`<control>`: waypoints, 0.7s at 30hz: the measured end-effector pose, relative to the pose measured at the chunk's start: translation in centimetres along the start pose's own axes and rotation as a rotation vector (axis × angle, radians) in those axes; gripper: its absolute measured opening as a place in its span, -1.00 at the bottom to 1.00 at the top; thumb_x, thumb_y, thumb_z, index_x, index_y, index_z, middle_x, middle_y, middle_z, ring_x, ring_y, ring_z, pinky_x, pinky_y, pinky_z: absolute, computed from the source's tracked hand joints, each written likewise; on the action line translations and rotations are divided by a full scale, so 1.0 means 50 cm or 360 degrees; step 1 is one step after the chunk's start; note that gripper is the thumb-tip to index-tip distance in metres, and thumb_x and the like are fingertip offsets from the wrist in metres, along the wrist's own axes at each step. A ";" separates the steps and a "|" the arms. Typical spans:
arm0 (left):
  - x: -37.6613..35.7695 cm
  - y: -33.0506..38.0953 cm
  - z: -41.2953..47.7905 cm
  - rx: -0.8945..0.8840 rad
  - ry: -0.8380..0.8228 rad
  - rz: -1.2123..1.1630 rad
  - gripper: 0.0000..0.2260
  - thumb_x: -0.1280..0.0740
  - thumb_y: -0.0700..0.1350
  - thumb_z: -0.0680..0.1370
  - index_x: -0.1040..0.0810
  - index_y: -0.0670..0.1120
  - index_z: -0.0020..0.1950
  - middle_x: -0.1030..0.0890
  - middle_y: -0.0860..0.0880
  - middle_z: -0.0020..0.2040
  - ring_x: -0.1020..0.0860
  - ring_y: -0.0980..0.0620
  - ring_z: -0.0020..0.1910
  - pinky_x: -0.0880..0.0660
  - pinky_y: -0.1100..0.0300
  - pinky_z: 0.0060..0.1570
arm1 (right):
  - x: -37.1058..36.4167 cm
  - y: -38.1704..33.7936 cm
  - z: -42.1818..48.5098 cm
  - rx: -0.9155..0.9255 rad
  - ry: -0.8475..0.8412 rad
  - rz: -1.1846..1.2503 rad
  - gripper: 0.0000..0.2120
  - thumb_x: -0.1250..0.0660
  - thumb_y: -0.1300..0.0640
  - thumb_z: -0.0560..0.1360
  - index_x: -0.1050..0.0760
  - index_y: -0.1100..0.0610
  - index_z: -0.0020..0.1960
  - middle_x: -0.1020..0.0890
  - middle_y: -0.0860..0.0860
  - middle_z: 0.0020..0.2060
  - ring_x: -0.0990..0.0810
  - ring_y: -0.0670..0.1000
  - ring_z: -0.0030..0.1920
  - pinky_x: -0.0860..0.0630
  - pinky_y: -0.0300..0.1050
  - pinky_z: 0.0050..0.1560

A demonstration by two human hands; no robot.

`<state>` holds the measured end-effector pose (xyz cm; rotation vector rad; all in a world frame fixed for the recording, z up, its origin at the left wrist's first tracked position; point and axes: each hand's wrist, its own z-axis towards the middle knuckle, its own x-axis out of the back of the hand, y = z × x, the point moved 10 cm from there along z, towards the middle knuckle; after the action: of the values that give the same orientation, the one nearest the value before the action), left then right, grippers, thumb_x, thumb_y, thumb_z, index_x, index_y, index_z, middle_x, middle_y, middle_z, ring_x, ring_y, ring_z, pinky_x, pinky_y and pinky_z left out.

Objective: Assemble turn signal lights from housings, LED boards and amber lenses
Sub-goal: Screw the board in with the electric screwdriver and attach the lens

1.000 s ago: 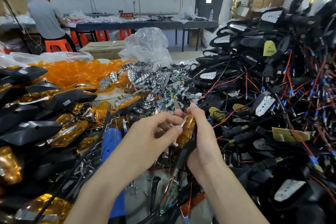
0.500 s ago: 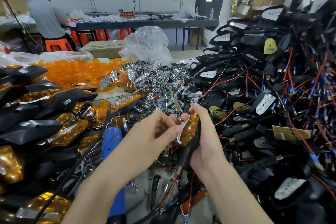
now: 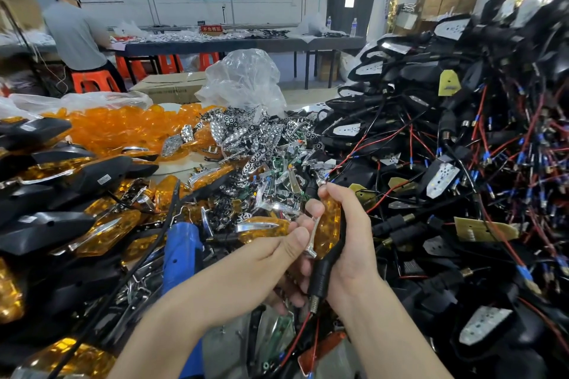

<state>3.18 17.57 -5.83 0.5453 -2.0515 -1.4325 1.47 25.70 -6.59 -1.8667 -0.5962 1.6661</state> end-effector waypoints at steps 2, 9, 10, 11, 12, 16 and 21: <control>-0.001 0.002 0.002 -0.0015 0.0010 0.0041 -0.43 -0.11 0.27 0.56 -0.55 -0.24 0.01 -0.62 0.08 -0.24 -0.63 0.03 -0.22 -0.60 0.09 -0.16 | 0.003 0.000 0.002 0.0010 0.0013 -0.0038 -0.71 -0.39 -0.15 0.40 -0.54 -0.06 -0.44 -0.49 -0.12 -0.51 -0.52 -0.09 -0.50 -0.31 -0.24 -0.47; 0.003 0.002 0.006 -0.0054 0.0068 0.0128 -0.47 -0.11 0.29 0.52 -0.57 -0.15 -0.02 -0.60 0.15 -0.26 -0.64 0.08 -0.22 -0.57 0.13 -0.19 | 0.011 -0.003 0.005 0.0022 0.0046 -0.0037 -0.68 -0.37 -0.14 0.41 -0.53 -0.05 -0.46 -0.47 -0.12 -0.53 -0.50 -0.10 -0.54 -0.31 -0.22 -0.39; 0.004 0.003 0.006 -0.0058 0.0074 0.0144 -0.45 -0.10 0.29 0.53 -0.57 -0.17 0.00 -0.60 0.15 -0.26 -0.64 0.08 -0.21 -0.57 0.12 -0.18 | 0.010 -0.003 0.004 0.0026 0.0048 -0.0030 -0.69 -0.37 -0.14 0.41 -0.53 -0.05 -0.46 -0.47 -0.11 -0.53 -0.49 -0.10 -0.54 -0.30 -0.22 -0.40; 0.005 0.004 0.006 -0.0062 0.0079 0.0160 -0.45 -0.10 0.29 0.53 -0.57 -0.18 0.01 -0.60 0.14 -0.26 -0.64 0.08 -0.21 -0.58 0.10 -0.17 | 0.009 -0.004 0.004 0.0031 0.0054 -0.0027 -0.70 -0.37 -0.13 0.40 -0.52 -0.05 -0.46 -0.46 -0.11 -0.53 -0.48 -0.10 -0.55 -0.30 -0.23 -0.41; 0.005 0.006 0.007 -0.0064 0.0086 0.0185 -0.45 -0.10 0.28 0.53 -0.58 -0.18 0.00 -0.60 0.13 -0.26 -0.63 0.09 -0.21 -0.59 0.08 -0.15 | 0.010 -0.005 0.003 0.0040 0.0066 -0.0020 -0.72 -0.37 -0.12 0.40 -0.51 -0.05 -0.44 -0.45 -0.12 -0.53 -0.47 -0.10 -0.56 -0.29 -0.23 -0.42; 0.007 0.012 0.007 -0.0079 0.0152 0.0283 -0.50 -0.09 0.28 0.53 -0.59 -0.10 -0.07 -0.60 0.15 -0.27 -0.61 0.11 -0.24 -0.61 0.04 -0.16 | 0.014 -0.009 0.002 0.0067 0.0102 0.0046 -0.79 -0.35 -0.07 0.42 -0.49 -0.04 -0.36 -0.41 -0.12 -0.51 -0.42 -0.09 -0.57 -0.24 -0.23 -0.43; 0.014 0.014 0.008 -0.0102 0.0222 0.0307 -0.50 -0.08 0.31 0.53 -0.60 -0.05 -0.01 -0.60 0.16 -0.25 -0.59 0.08 -0.24 -0.62 0.06 -0.18 | 0.013 -0.008 0.003 0.0069 0.0128 0.0114 -0.83 -0.33 -0.05 0.47 -0.46 -0.04 -0.27 -0.41 -0.11 -0.46 -0.41 -0.09 -0.55 -0.27 -0.28 -0.49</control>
<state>2.39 17.64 -5.12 0.3974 -1.8868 -1.3052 1.44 26.46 -6.80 -1.9344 -0.4618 1.6271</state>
